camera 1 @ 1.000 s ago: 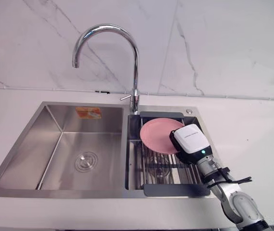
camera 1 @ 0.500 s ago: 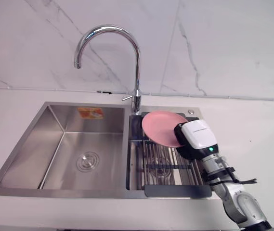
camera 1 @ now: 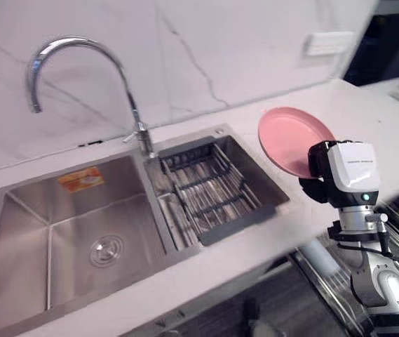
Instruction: Walk over to the sink, pick up the cup, carry it to the dishwasher, place the cup inside the dishwasher, then close the dishwasher door
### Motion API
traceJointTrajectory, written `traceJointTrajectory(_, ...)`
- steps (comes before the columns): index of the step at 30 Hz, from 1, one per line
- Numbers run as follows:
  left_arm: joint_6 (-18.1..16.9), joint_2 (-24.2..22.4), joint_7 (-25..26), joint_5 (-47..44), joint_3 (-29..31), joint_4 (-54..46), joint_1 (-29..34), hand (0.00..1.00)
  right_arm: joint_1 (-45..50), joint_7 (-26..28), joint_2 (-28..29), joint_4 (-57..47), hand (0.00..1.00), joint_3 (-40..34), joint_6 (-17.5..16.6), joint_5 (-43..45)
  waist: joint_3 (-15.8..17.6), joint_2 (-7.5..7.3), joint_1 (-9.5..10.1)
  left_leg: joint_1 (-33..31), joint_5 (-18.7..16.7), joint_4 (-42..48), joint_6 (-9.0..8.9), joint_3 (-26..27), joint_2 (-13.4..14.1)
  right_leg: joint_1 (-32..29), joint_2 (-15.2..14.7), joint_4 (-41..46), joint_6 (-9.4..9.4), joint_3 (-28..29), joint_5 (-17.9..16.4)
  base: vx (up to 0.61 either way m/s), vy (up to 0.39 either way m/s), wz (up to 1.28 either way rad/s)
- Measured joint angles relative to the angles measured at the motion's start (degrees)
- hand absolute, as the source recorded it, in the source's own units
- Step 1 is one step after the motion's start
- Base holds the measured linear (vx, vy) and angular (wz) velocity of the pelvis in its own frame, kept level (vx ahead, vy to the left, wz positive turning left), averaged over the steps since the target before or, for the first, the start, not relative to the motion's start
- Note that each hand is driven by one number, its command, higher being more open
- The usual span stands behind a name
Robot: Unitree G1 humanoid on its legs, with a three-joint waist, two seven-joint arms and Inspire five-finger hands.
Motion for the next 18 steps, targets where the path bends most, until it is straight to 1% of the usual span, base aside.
traceJointTrajectory(1, 0.2, 0.0, 0.0, -0.5, 0.0, -0.1, 0.0, 1.00, -0.1, -0.4, 0.0, 0.2, 0.00, 0.0, -0.3, 0.0, -0.2, -0.37, -0.01, -0.1, 0.5, -0.7, 0.13, 1.3, 0.6, 1.6, -1.6, 3.3, 0.13, -0.2, -1.8, -0.20, 0.008, -0.92)
traceJointTrajectory(2, 0.3, 0.2, 0.0, -0.6, 0.1, -0.2, 0.0, 1.00, -0.2, -0.5, 0.0, 0.4, 0.00, 0.0, -0.3, 0.0, -0.4, -0.66, -0.06, -0.5, 0.9, -0.7, 0.04, 1.9, 1.0, 2.8, -2.7, 4.9, 0.34, -0.6, -2.7, -0.12, -0.078, -0.77)
traceJointTrajectory(3, 0.5, 0.8, 0.0, -0.7, 0.8, -0.5, 0.1, 1.00, -1.0, -0.6, 0.0, 1.9, 0.00, 0.4, -0.2, 0.0, -1.0, -1.68, 0.46, -1.5, 1.4, -0.6, -0.42, 3.6, 2.0, 5.1, -5.1, 6.6, 0.45, -1.4, -3.2, -0.08, -0.104, -0.82)
traceJointTrajectory(4, 0.6, 1.2, 0.0, -1.3, 1.2, -0.8, 0.1, 1.00, -1.9, -0.5, 0.0, 3.4, 0.00, 0.9, -0.1, 0.0, -1.6, -2.56, 0.97, -2.6, 1.7, 0.0, -0.85, 4.7, 2.7, 6.6, -6.5, 6.2, 0.44, -1.8, -3.1, -0.12, -0.190, -1.08)
traceJointTrajectory(5, 1.1, 1.3, 0.1, -2.3, 1.9, -1.9, 0.1, 1.00, -3.8, -0.4, -0.1, 5.7, 0.00, 1.8, 0.4, 0.0, -2.2, -3.80, 1.52, -5.1, 1.6, 2.3, -1.33, 6.1, 4.5, 8.6, -7.5, 2.2, 0.19, -2.9, -1.1, -0.10, -0.202, -0.91)
traceJointTrajectory(6, 1.3, 2.0, 0.1, -2.8, 2.5, -2.6, 0.0, 1.00, -4.8, -0.2, -0.1, 6.7, 0.00, 2.1, 0.7, 0.0, -2.5, -4.65, 1.93, -6.3, 1.7, 4.0, -1.98, 6.7, 5.4, 9.5, -7.7, -1.3, 0.99, -3.3, 1.4, -0.16, -0.359, -1.01)
traceJointTrajectory(7, 2.0, 1.8, 0.0, -3.1, 3.5, -2.8, -1.3, 1.00, -6.3, 0.2, -0.2, 9.5, 0.00, 2.2, 1.7, 0.0, -2.4, -4.52, 3.34, -7.8, 2.5, 5.6, -3.43, 6.1, 7.3, 10.2, -4.9, -6.0, 3.44, -5.1, -0.9, -0.13, -0.321, -1.05)
traceJointTrajectory(8, 2.6, 1.3, -0.2, -2.9, 4.1, -3.1, -2.1, 1.00, -6.8, 0.7, -0.2, 11.9, 0.00, 2.4, 3.0, 0.1, -2.4, -3.98, 4.38, -7.4, 3.6, 4.7, -4.45, 5.5, 9.0, 11.5, -2.6, -9.7, 4.40, -5.7, -1.5, -0.15, -0.387, -0.95)
traceJointTrajectory(9, 2.7, 1.3, -0.1, -2.7, 4.2, -3.1, -2.2, 1.00, -6.7, 0.9, -0.2, 12.5, 0.00, 2.4, 3.5, 0.2, -2.4, -4.02, 4.33, -7.2, 4.0, 4.2, -4.97, 5.5, 9.5, 12.0, -1.8, -11.0, 5.18, -5.8, -1.9, -0.10, -0.282, -0.62)
traceJointTrajectory(10, 3.0, 1.6, -0.1, -2.2, 4.4, -3.1, -2.1, 1.00, -6.4, 1.1, -0.2, 12.8, 0.00, 2.2, 4.5, 1.2, -2.2, -4.22, 3.77, -7.2, 4.7, 3.6, -6.27, 5.5, 9.9, 12.4, -1.0, -12.6, 7.59, -5.7, -3.0, -0.10, -0.310, -0.21)
traceJointTrajectory(11, 3.2, 1.9, -0.2, -2.2, 4.4, -3.1, -2.0, 1.00, -6.0, 1.2, -0.1, 12.8, 0.00, 1.5, 5.2, 2.1, -2.1, -4.25, 2.99, -7.6, 5.7, 3.1, -7.08, 5.4, 10.3, 12.6, -0.1, -14.2, 9.05, -5.6, -3.6, -0.07, -0.224, -0.13)
traceJointTrajectory(12, 3.2, 1.9, -0.2, -2.1, 4.4, -3.1, -2.0, 1.00, -6.0, 1.2, 0.0, 12.9, 0.00, 1.3, 5.6, 2.5, -2.1, -4.14, 2.72, -7.9, 6.4, 2.6, -7.34, 5.4, 10.4, 12.6, 0.6, -15.2, 9.25, -5.5, -3.6, -0.08, -0.219, -0.10)
traceJointTrajectory(13, 3.1, 1.9, -0.1, -2.0, 4.4, -3.4, -2.1, 1.00, -6.0, 1.2, 0.1, 12.9, 0.00, 0.7, 6.1, 2.8, -2.0, -4.16, 2.54, -8.2, 7.9, 1.1, -7.59, 5.3, 10.5, 12.7, 1.8, -17.9, 10.03, -5.7, -3.2, -0.09, -0.200, -0.07)
traceJointTrajectory(14, 3.1, 1.9, -0.1, -0.9, 4.4, -3.9, -2.2, 1.00, -6.0, 1.2, 0.3, 12.8, 0.00, -0.3, 6.2, 3.7, -1.6, -4.19, 2.47, -8.7, 9.7, -0.7, -7.98, 5.2, 10.3, 13.1, 2.8, -21.0, 11.29, -6.2, -2.4, -0.09, -0.187, -0.02)
traceJointTrajectory(15, 3.1, 1.8, -0.1, -0.7, 4.4, -4.2, -2.4, 1.00, -6.0, 1.2, 0.5, 12.8, 0.00, -1.0, 6.3, 3.9, -1.1, -4.08, 2.43, -8.8, 10.5, -1.6, -8.12, 5.0, 10.2, 13.3, 3.2, -22.3, 11.80, -6.5, -2.0, -0.11, -0.148, 0.17)
traceJointTrajectory(16, 3.1, 1.6, -0.1, -0.5, 4.4, -4.4, -2.9, 1.00, -6.0, 1.4, 1.1, 12.9, 0.00, -2.3, 6.9, 4.3, 0.2, -3.69, 2.19, -9.0, 12.3, -3.7, -8.21, 4.2, 9.9, 13.5, 3.8, -23.5, 11.45, -7.4, -1.3, -0.13, -0.096, 0.29)
traceJointTrajectory(17, 3.1, 1.4, -0.2, -0.6, 4.4, -4.5, -3.4, 1.00, -6.2, 1.4, 1.7, 13.5, 0.00, -2.9, 7.5, 4.7, 1.1, -3.66, 2.02, -9.1, 14.2, -6.0, -8.20, 3.7, 9.2, 13.1, 3.9, -24.1, 11.19, -8.0, -0.8, -0.14, -0.070, 0.27)
traceJointTrajectory(18, 3.1, 1.3, -0.4, -0.7, 4.3, -4.5, -3.5, 1.00, -6.4, 1.4, 1.8, 14.1, 0.00, -2.9, 7.6, 4.7, 1.5, -3.60, 2.03, -9.2, 15.0, -7.3, -8.18, 3.7, 8.8, 12.5, 4.0, -24.5, 11.06, -8.1, -0.6, -0.15, -0.026, 0.17)
